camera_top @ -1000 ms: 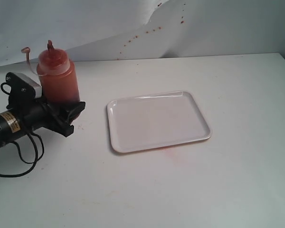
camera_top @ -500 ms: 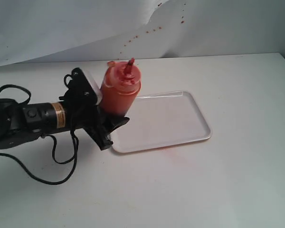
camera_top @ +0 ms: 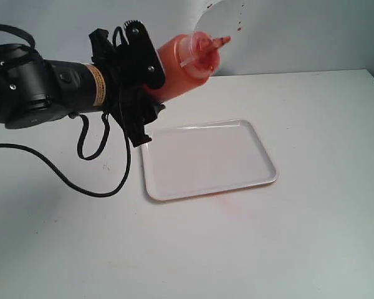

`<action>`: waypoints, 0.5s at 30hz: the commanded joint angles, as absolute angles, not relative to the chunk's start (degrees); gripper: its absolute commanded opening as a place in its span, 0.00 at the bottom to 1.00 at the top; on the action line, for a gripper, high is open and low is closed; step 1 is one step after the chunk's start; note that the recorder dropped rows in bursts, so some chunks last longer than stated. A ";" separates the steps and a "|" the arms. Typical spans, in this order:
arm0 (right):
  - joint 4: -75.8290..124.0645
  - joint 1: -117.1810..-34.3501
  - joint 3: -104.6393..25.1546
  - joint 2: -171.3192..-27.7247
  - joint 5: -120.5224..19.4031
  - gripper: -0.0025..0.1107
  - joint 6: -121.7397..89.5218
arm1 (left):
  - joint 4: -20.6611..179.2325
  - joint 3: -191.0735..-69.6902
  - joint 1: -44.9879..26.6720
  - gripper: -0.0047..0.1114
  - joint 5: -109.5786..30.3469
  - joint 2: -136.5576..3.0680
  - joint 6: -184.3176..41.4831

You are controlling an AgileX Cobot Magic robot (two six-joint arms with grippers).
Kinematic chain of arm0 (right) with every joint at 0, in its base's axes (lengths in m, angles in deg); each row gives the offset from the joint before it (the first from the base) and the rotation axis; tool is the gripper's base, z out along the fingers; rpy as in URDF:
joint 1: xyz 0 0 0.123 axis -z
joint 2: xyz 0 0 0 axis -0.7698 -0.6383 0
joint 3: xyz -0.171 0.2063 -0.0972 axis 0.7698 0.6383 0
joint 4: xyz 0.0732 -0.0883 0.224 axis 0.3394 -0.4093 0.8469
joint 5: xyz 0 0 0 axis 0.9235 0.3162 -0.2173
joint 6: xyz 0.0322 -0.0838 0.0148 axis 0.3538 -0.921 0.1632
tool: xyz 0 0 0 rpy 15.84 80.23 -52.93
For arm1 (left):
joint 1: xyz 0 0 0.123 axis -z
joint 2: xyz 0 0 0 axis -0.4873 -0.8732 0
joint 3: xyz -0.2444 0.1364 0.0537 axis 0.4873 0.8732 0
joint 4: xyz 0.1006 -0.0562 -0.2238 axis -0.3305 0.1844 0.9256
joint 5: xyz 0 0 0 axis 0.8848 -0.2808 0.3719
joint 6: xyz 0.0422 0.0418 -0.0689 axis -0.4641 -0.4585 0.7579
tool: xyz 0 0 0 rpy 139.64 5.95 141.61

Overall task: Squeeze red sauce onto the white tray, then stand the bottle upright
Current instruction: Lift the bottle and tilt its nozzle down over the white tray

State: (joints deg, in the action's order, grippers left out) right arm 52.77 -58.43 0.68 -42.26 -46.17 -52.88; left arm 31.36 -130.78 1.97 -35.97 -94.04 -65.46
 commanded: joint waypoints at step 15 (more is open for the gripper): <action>39.92 -76.45 0.39 -84.07 -74.98 0.88 -66.40 | 1.24 -135.99 11.45 0.04 -16.23 -93.21 -66.46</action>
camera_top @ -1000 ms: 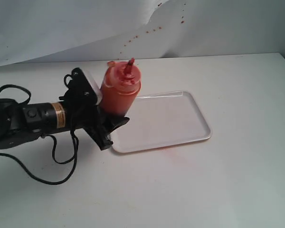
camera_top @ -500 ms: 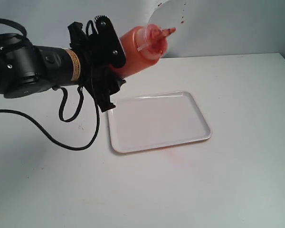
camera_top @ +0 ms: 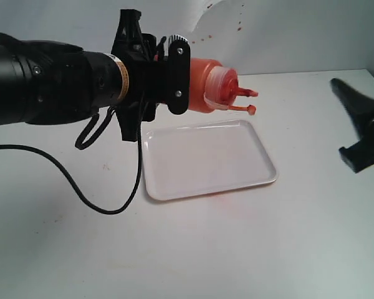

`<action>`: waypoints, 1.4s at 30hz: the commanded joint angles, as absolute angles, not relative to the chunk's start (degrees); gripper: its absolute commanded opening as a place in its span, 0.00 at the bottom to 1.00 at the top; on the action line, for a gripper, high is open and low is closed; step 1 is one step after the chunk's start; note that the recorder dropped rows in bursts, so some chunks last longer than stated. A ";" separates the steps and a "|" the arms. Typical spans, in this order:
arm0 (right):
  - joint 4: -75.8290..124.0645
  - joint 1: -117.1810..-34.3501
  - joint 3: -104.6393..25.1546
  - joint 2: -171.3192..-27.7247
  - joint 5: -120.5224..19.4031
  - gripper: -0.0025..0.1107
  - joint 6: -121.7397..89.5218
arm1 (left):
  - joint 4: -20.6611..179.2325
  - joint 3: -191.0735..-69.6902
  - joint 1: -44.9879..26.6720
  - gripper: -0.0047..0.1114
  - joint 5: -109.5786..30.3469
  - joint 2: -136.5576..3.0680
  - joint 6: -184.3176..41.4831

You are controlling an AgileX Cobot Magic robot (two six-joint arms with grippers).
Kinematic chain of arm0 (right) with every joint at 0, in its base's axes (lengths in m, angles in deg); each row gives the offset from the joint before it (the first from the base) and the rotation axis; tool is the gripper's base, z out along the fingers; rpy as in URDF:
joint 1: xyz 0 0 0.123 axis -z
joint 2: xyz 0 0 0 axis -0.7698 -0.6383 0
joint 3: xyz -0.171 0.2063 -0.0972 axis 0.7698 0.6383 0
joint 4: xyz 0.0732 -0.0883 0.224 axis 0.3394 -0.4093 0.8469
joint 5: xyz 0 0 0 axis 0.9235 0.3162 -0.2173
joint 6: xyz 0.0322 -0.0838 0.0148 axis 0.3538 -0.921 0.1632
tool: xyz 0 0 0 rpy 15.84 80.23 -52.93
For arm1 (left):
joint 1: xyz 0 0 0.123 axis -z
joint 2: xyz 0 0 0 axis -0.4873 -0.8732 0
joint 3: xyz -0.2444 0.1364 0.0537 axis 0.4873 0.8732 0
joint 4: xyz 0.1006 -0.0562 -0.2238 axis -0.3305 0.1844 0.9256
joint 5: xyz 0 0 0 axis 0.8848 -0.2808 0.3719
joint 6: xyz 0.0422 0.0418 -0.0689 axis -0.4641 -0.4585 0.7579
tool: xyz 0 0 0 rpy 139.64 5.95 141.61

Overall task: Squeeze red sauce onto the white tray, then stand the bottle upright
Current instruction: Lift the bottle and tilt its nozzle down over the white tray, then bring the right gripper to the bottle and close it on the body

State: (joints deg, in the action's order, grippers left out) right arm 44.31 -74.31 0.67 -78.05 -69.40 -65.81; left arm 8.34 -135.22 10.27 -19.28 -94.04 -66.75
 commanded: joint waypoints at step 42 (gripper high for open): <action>33.11 -87.55 -11.70 -112.58 -73.93 0.86 -40.99 | -20.66 -135.99 11.73 0.04 -6.18 -95.66 -85.69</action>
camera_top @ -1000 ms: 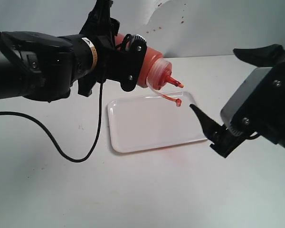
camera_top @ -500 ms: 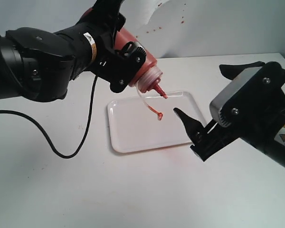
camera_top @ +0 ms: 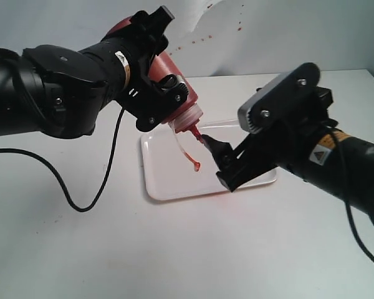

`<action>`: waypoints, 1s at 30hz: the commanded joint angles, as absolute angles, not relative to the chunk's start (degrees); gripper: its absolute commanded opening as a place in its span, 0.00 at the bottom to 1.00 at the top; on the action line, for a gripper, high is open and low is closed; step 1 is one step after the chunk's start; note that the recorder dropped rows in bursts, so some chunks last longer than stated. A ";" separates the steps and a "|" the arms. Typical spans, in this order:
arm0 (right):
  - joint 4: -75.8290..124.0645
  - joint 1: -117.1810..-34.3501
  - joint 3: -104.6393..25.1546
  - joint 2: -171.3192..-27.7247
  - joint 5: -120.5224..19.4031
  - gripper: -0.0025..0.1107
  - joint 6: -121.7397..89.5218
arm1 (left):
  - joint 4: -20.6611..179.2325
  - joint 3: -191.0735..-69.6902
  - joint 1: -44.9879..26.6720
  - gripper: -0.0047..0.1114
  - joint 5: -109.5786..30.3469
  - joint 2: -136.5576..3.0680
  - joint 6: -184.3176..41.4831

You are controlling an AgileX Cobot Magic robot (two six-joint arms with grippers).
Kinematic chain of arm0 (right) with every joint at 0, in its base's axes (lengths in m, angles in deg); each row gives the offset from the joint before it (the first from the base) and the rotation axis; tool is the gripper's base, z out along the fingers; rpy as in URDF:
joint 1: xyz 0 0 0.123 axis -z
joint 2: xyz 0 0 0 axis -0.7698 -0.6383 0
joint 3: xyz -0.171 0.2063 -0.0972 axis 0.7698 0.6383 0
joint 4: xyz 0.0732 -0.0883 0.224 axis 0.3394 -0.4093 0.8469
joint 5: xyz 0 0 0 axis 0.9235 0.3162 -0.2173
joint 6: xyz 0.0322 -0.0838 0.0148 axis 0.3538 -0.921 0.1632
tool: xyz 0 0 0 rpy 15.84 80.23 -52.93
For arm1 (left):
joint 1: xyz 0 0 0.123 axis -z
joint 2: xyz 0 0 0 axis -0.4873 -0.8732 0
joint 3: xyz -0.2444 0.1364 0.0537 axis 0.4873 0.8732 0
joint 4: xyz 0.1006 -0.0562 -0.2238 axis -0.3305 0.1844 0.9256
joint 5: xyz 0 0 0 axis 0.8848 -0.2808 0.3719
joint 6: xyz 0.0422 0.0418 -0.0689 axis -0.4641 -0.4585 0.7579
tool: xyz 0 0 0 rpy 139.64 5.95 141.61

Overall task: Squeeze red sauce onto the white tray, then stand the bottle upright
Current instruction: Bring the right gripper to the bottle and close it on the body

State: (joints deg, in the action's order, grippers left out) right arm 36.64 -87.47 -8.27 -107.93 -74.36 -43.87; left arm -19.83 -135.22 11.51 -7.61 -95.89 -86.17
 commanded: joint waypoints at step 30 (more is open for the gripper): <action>21.96 -87.55 -26.91 -131.98 -86.24 0.86 -25.85 | -20.66 -135.99 11.73 0.04 -5.91 -96.89 -87.18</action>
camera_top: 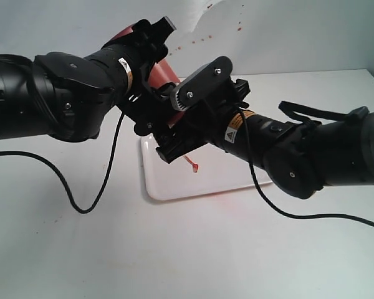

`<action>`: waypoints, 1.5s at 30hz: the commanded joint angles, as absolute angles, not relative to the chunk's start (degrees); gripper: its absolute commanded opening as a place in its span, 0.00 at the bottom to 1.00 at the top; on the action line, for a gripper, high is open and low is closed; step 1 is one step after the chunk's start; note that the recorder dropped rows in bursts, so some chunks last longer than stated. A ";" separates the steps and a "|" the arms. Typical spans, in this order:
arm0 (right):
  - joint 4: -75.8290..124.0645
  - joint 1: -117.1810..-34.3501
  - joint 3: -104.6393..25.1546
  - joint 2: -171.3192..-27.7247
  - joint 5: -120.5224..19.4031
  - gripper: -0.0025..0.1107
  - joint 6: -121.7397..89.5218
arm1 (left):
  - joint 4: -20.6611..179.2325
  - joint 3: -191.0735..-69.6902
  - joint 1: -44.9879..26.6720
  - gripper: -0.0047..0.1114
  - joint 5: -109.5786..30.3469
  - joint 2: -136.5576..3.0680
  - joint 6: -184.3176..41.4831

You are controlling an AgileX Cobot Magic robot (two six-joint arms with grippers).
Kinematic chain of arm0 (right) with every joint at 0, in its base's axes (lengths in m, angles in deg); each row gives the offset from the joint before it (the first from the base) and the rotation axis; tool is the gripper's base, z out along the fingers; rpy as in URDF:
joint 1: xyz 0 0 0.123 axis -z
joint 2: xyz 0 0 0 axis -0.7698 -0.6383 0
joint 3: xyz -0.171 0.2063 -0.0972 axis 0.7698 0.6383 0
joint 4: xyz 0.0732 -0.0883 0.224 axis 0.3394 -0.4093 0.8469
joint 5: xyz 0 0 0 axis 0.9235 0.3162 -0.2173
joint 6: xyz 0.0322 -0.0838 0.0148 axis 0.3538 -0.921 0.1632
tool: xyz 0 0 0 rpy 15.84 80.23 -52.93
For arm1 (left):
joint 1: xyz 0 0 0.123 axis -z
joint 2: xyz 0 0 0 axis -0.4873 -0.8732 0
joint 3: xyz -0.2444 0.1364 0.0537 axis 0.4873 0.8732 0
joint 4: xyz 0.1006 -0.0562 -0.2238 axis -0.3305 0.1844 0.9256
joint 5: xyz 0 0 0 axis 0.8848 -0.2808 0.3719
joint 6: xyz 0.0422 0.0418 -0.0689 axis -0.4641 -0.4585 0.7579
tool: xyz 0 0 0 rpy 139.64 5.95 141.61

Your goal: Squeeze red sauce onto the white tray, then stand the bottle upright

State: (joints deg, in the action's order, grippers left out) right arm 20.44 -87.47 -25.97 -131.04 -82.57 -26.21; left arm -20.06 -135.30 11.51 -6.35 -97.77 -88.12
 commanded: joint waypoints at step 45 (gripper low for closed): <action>-41.36 -61.78 -30.67 -129.26 -103.04 0.84 48.49 | -20.66 -135.99 11.73 0.04 -4.64 -96.89 -87.17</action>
State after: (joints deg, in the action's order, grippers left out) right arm -43.46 -62.25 -30.39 -129.27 -103.77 48.08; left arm -20.06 -135.56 11.51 -6.13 -97.42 -87.69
